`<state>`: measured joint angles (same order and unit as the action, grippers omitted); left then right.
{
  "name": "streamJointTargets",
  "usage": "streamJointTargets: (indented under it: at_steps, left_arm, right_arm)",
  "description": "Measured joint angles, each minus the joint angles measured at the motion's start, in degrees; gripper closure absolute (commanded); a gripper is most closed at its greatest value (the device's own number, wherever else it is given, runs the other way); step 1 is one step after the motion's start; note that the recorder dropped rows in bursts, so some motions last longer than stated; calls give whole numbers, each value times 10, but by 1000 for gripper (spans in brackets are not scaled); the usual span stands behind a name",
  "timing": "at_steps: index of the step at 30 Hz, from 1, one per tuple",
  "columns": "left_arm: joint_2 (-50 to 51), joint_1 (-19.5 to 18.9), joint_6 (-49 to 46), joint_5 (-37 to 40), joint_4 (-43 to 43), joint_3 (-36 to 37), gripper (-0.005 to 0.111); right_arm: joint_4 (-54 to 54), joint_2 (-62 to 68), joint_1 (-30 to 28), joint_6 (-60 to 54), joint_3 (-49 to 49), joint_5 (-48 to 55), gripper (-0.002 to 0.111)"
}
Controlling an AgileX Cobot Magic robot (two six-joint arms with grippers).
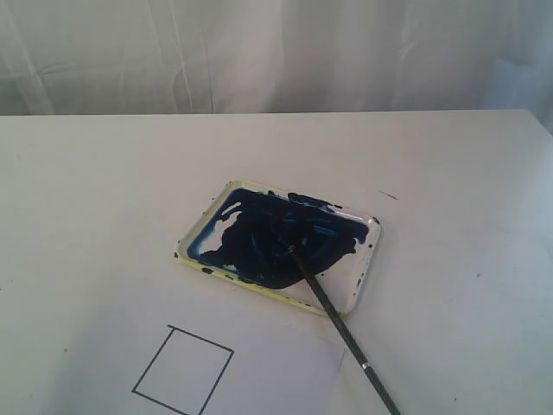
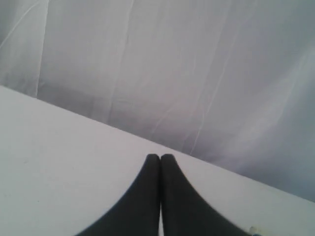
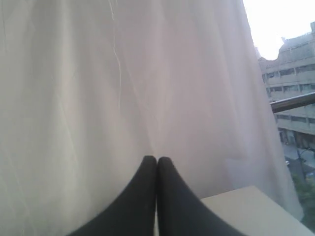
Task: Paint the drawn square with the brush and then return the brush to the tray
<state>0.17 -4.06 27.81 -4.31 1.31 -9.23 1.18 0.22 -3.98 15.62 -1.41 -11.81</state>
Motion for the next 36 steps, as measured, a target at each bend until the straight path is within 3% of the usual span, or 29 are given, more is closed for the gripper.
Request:
streamJointTargets:
  at_steps: [4,14,28,36]
  left_arm:
    - [-1,0,-15,89,0,-88,107]
    - [-2,0,-107,304,0,-215,107]
    - [2,0,-142,358,0,-286,107]
    - [147,0,-163,429,-21,-295,107]
  right_arm:
    - [1,0,0,72,-93,102,108]
    - [1,7,0,-1,-247,274,108]
    - [30,200,0,-125,-416,424,108]
    - [138,323,0,-253,-484,478,108]
